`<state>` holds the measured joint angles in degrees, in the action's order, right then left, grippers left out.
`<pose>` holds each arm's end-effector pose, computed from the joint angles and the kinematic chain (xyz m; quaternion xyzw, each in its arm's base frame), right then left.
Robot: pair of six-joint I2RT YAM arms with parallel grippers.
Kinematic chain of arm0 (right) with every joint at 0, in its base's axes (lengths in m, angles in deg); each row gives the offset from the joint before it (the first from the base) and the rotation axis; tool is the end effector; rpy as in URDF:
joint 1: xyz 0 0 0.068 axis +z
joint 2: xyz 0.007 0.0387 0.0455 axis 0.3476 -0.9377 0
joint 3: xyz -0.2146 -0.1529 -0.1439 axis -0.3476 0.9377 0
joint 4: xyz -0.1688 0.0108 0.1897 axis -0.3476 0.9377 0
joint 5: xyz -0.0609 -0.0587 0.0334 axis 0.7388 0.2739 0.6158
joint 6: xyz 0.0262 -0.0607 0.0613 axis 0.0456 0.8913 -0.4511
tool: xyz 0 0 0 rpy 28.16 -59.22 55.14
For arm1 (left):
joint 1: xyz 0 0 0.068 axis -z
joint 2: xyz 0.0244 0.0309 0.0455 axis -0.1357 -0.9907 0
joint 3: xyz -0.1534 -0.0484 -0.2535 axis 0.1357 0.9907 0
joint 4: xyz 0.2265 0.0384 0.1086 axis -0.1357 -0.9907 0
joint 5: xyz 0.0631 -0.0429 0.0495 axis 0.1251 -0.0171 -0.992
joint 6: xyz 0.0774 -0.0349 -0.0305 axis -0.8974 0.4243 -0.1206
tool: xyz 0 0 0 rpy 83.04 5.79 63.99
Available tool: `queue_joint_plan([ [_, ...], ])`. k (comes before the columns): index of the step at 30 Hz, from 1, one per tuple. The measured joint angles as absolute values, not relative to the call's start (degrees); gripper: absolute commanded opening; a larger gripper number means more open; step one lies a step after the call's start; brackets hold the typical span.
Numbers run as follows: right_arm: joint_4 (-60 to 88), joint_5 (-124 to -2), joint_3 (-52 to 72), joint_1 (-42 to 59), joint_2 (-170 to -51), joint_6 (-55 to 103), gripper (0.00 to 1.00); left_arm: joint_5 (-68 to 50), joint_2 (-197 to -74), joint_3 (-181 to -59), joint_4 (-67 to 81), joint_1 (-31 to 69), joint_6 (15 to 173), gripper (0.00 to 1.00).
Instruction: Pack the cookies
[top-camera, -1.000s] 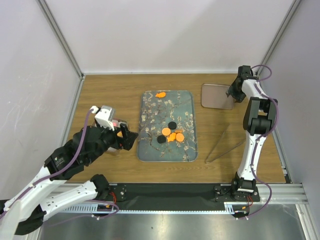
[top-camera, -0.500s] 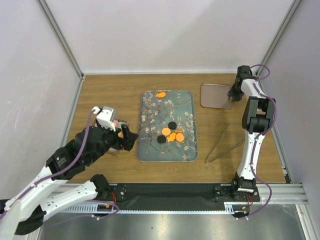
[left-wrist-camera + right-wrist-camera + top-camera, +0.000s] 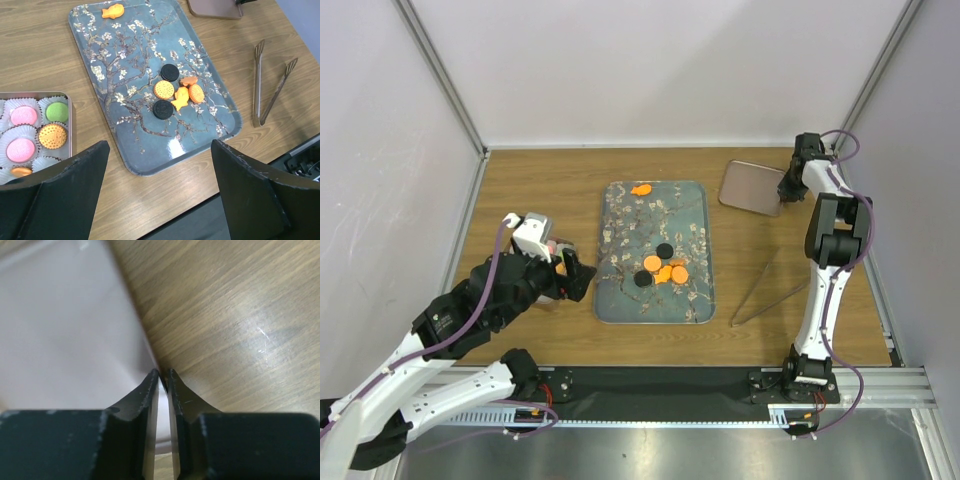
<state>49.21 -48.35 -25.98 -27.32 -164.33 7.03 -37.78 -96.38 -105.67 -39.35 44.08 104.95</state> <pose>0.5405 -0.0756 0.1489 0.2692 0.9250 -0.0180 0.2676 0.0967 -0.0777 0.3707 0.1098 0.8183 -0.2138 0.5222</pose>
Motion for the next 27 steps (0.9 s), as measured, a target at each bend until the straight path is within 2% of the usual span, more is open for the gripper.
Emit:
queue_joint_plan([
  [8,47.13,-48.41,-20.58,-27.41,-161.07,7.18,0.0,-38.0,-96.49,-105.65,-39.24,44.08,104.21,0.91],
  [17,48.14,-48.85,-16.23,-27.5,-155.96,6.92,0.0,-38.04,-98.79,-105.63,-38.87,42.18,104.19,0.91],
  [23,48.18,-50.23,-13.13,-27.48,-147.02,6.31,0.0,-34.32,-101.21,-105.74,-38.85,33.96,103.16,0.92],
  [27,47.57,-51.26,-10.29,-26.75,-138.95,6.07,0.0,-27.24,-102.68,-105.98,-37.87,25.43,102.18,0.93],
])
